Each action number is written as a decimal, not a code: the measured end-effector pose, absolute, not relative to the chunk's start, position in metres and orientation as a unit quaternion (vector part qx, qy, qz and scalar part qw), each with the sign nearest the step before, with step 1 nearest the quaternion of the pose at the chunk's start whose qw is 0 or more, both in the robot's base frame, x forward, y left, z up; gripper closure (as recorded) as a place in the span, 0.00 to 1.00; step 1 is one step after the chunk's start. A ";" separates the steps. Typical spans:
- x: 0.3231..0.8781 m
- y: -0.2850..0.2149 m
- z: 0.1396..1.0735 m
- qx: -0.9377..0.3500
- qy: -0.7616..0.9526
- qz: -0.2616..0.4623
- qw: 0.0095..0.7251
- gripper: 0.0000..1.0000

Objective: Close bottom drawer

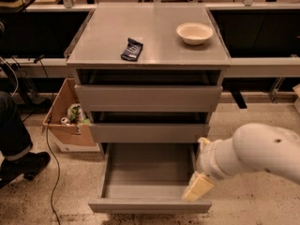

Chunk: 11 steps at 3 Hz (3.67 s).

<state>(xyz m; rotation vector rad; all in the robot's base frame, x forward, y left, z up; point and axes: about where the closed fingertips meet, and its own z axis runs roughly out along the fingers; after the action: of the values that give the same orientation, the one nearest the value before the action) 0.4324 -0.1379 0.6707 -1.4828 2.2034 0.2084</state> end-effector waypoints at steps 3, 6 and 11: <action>0.490 -0.076 0.483 -0.529 0.793 0.127 0.275 0.00; 0.483 -0.069 0.434 -0.506 0.801 0.173 0.269 0.00; 0.505 -0.050 0.214 -0.423 0.815 0.257 0.302 0.00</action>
Offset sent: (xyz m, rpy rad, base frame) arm 0.0779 0.0642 -0.2202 0.1450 -0.0329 0.0128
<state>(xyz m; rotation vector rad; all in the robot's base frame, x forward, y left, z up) 0.5048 -0.0498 0.2142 -1.1210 2.1612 0.6819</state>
